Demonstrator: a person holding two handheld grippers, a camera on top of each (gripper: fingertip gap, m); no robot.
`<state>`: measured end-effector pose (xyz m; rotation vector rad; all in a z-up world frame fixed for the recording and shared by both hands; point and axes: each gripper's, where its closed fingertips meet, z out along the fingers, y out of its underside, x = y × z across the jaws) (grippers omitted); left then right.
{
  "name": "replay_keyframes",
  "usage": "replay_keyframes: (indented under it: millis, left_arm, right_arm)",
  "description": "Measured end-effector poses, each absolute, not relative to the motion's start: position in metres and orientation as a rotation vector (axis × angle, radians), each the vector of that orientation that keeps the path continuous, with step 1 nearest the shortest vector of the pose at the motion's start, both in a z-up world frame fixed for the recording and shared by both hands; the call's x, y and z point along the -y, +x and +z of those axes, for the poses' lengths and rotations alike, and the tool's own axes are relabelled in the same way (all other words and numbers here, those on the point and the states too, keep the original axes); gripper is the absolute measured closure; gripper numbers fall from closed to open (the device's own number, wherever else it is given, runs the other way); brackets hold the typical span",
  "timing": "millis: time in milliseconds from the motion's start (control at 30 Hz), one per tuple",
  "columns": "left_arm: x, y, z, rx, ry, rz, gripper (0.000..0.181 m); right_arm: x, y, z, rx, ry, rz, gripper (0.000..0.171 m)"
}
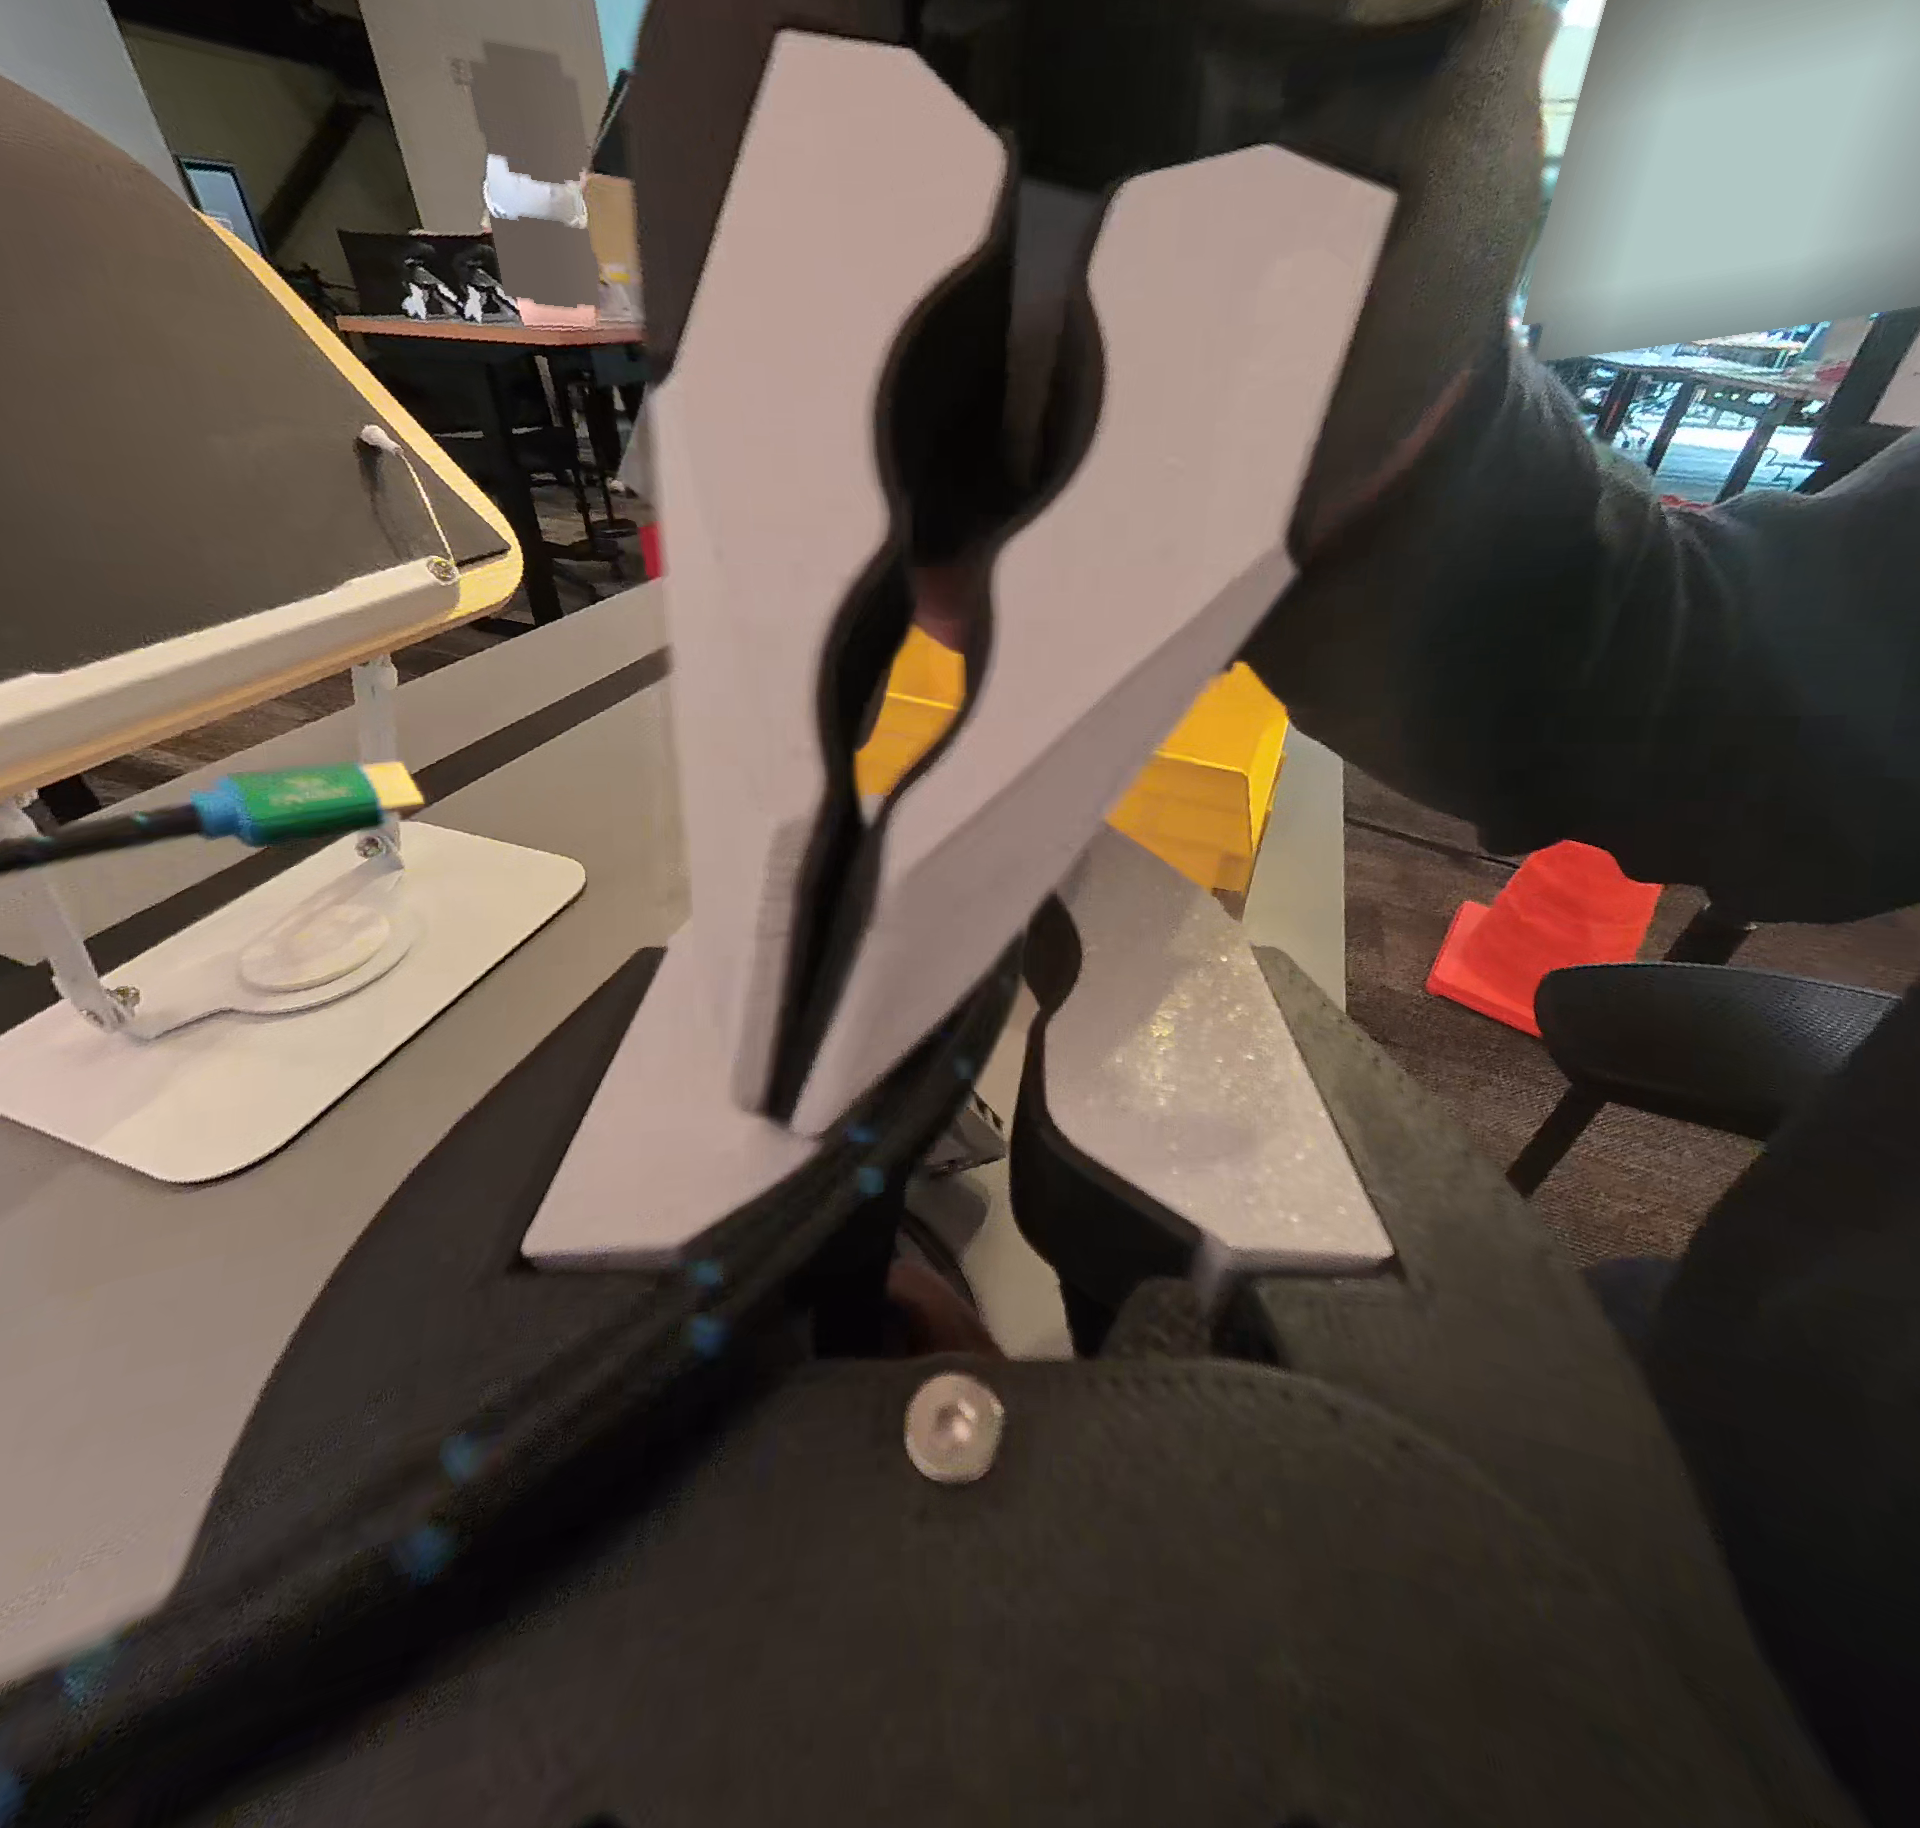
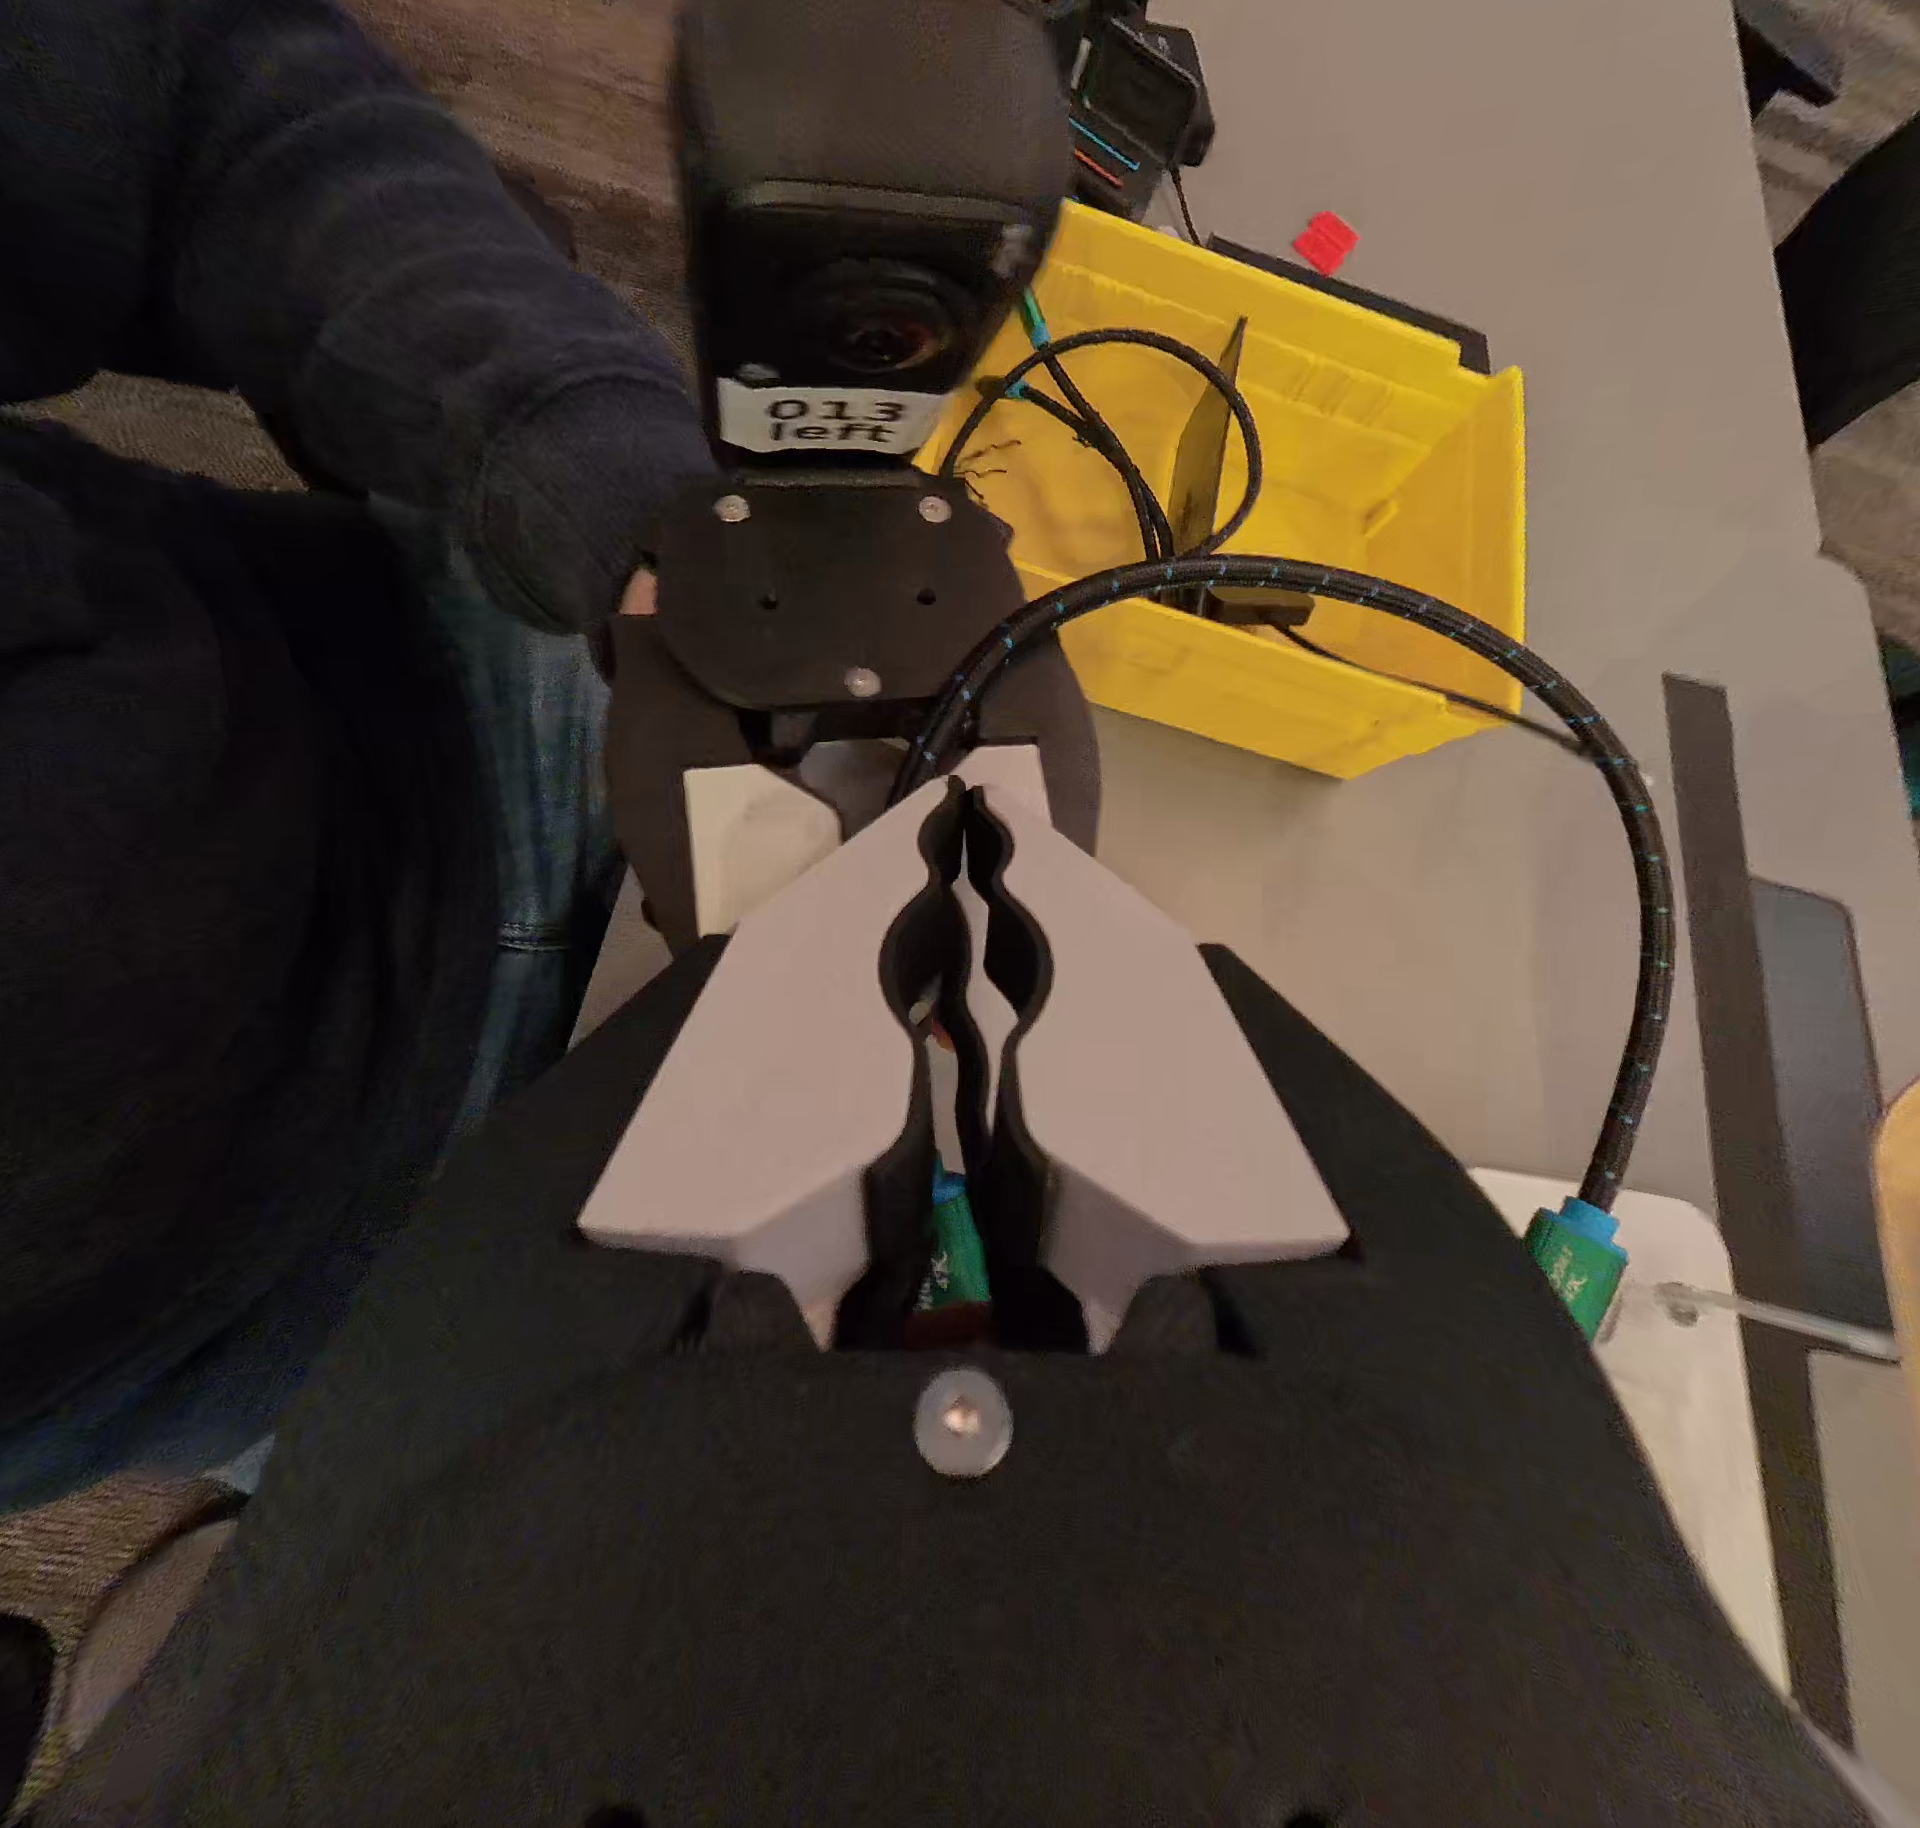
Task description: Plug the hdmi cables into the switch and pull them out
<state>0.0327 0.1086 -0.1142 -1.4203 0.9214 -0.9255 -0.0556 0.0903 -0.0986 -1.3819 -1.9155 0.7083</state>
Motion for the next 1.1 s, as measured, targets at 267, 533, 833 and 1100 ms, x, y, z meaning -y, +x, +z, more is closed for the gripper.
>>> replay_keyframes:
  millis: [267,533,833,1100]
  left_arm:
    - [-0.109,0.035,-0.12,-0.905,-1.46,-0.986,0.162]
    - [-0.11,0.037,-0.119,-0.878,-1.456,-1.055,0.161]
    - [-0.109,0.036,-0.118,-0.899,-1.447,-1.032,0.162]
    - [-0.112,0.032,-0.116,-0.904,-1.45,-1.018,0.163]
  right_arm:
    - [-0.093,-0.053,-0.105,1.976,-1.245,0.466,0.171]
    - [-0.096,-0.053,-0.095,1.886,-1.301,0.623,0.171]
    - [-0.092,-0.049,-0.1,1.932,-1.363,0.716,0.171]
    - [-0.086,-0.048,-0.099,1.965,-1.32,0.701,0.171]
